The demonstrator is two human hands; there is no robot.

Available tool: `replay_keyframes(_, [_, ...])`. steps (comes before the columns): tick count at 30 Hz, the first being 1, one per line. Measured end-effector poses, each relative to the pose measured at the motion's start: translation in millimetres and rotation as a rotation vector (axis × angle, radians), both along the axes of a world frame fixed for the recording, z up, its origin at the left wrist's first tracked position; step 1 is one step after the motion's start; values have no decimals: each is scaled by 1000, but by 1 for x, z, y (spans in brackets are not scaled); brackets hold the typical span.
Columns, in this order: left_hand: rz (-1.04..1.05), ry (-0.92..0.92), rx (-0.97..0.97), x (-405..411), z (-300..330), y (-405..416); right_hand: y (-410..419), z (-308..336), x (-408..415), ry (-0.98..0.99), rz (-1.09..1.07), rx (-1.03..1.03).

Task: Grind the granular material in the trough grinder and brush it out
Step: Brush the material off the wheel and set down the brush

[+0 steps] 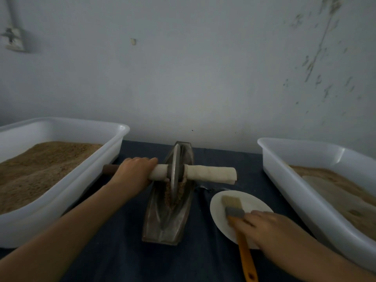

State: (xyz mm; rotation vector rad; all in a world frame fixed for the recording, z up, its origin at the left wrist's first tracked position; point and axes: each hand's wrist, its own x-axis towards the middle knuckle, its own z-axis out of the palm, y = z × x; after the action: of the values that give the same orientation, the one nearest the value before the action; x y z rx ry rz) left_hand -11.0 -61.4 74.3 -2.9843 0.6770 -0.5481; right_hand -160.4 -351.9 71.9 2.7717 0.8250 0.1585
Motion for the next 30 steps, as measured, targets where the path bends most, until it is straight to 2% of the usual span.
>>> replay_keyframes(1, [-1, 2, 3, 0, 0, 0, 2, 5, 3, -41, -33, 40])
replay_keyframes(3, [-3, 5, 0, 1, 0, 0, 8, 13, 19, -241, -24, 249])
replay_keyframes(5, [-9, 8, -4, 1, 1, 0, 22, 23, 42, -358, -25, 323])
replay_keyframes(10, [-45, 3, 4, 1, 0, 2, 42, 9, 92, -255, -71, 265])
replay_keyframes(15, [-149, 40, -20, 7, 2, 10, 41, 0, 107, -286, -61, 259])
replay_keyframes(26, [0, -31, 33, 54, 7, -15, 48, 7, 160, -353, -204, 204])
replay_keyframes(30, [-29, -7, 43, 41, 5, -11, 56, 2, 149, -314, -247, 207])
